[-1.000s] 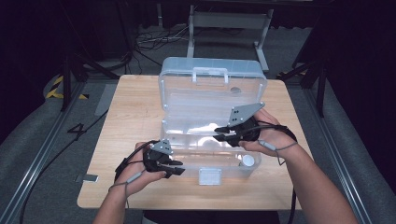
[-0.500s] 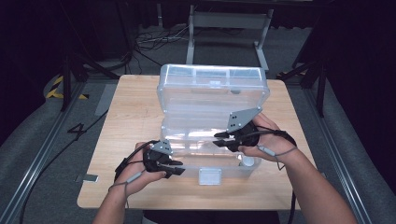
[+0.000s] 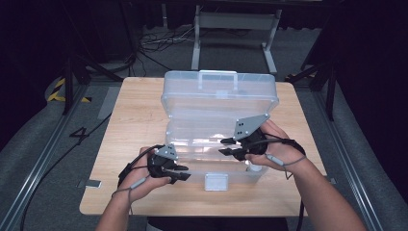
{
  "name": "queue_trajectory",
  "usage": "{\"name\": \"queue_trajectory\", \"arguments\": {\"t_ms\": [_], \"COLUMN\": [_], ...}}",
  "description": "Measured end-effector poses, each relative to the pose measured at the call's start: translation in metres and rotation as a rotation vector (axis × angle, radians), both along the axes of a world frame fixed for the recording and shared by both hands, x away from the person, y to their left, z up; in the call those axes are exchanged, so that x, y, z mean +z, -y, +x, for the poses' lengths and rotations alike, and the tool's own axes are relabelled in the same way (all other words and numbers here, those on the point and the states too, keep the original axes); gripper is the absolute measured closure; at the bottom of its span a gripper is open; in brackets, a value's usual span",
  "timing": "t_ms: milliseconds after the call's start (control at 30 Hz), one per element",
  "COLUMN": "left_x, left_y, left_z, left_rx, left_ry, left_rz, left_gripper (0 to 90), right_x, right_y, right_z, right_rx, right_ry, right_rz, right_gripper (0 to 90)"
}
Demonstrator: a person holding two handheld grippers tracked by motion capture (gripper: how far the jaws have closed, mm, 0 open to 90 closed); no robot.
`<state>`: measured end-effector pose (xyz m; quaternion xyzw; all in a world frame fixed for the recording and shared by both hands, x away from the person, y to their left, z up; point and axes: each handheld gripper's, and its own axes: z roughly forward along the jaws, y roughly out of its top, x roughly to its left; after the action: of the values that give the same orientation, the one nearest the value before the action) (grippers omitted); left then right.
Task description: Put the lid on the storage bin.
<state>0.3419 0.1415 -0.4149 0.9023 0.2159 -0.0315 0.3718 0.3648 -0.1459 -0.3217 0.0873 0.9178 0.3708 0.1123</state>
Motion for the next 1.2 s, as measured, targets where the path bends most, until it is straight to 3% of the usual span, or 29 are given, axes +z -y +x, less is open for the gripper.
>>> {"name": "queue_trajectory", "arguments": {"t_ms": [833,1067,1200], "left_x": [-0.001,-0.001,-0.002], "left_y": [0.0,0.0,0.0], "left_z": [-0.002,-0.003,-0.004], "left_rx": [0.011,0.016,0.017], "left_ry": [0.023,0.032,0.042], "left_rz": [-0.011,-0.016,-0.018], "left_gripper": [69.8,68.7,68.3], "right_x": [-0.006,-0.001,0.005], "right_y": [0.01,0.019,0.031], "right_z": [-0.003,-0.004,-0.004], "right_rx": [-0.025,-0.047,-0.079], "right_ry": [-0.009,0.003,0.017], "right_rz": [0.063,0.12,0.171], "right_gripper": [64.4,64.5,69.8]}}
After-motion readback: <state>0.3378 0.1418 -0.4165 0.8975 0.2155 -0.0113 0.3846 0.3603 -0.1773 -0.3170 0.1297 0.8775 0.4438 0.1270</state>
